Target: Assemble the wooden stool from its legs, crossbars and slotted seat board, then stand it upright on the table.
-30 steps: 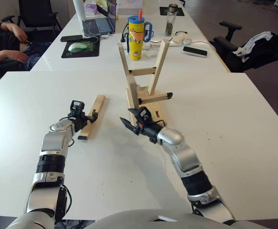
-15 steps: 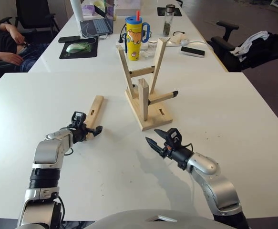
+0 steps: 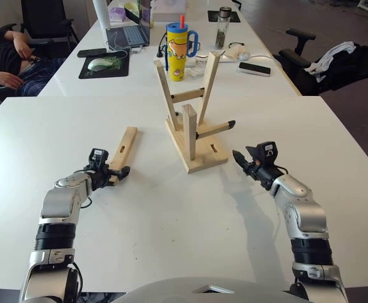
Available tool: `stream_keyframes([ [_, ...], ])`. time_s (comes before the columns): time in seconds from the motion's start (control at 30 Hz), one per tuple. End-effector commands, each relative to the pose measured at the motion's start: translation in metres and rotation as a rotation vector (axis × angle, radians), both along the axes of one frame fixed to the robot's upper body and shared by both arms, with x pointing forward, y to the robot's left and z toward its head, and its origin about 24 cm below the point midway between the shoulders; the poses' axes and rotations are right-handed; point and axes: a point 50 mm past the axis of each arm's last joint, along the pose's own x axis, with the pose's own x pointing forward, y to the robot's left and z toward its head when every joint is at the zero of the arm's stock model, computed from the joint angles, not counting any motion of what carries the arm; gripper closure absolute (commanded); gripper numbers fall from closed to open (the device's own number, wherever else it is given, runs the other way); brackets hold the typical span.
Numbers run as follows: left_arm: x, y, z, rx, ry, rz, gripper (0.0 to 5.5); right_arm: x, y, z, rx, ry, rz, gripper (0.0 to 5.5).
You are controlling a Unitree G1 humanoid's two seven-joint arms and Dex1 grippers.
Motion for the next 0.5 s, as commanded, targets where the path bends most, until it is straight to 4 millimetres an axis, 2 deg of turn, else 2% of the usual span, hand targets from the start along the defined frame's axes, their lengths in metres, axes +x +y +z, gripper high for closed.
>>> stream_keyframes([
  [0.03,-0.015,-0.002,-0.031,-0.024,0.149,0.004,1.05,0.021,0.006,-0.003,0.045,0.047,-0.002,2.97],
  [0.23,-0.012,-0.007,-0.032,-0.031,0.14,-0.011,1.88,0.037,0.017,-0.012,0.057,0.132,0.044,2.97],
  [0.37,-0.009,-0.008,-0.03,-0.046,0.119,-0.006,2.35,0.034,0.021,-0.025,0.095,0.286,0.117,2.97],
  [0.5,-0.001,-0.002,-0.02,-0.05,0.069,0.023,2.87,0.021,0.028,-0.029,0.116,0.391,0.209,2.97],
])
